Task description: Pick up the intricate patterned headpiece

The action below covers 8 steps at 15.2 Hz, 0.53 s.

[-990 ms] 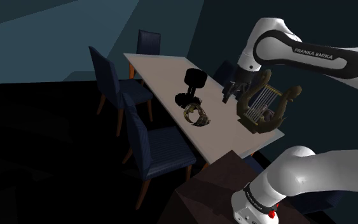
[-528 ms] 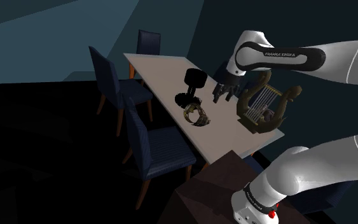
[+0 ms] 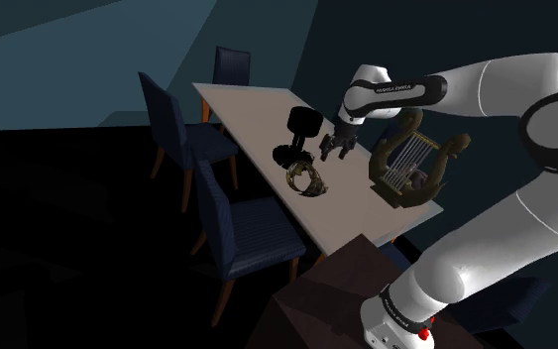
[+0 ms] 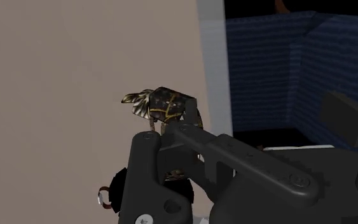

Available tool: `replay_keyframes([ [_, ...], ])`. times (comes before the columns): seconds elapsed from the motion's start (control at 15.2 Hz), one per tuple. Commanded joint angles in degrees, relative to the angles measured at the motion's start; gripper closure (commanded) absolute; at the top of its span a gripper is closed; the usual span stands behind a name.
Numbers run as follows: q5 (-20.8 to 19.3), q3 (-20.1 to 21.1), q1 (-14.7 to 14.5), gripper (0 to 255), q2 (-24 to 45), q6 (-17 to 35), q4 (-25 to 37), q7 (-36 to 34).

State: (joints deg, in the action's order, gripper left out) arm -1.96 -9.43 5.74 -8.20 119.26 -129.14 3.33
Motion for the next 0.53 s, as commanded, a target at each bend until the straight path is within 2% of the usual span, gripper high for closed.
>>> replay_keyframes([
  [0.0,0.96,-0.64,0.24,0,4.58,2.33,2.33,0.95],
  [0.46,5.33,-1.99,2.29,0,19.91,7.0,12.87,5.11],
])
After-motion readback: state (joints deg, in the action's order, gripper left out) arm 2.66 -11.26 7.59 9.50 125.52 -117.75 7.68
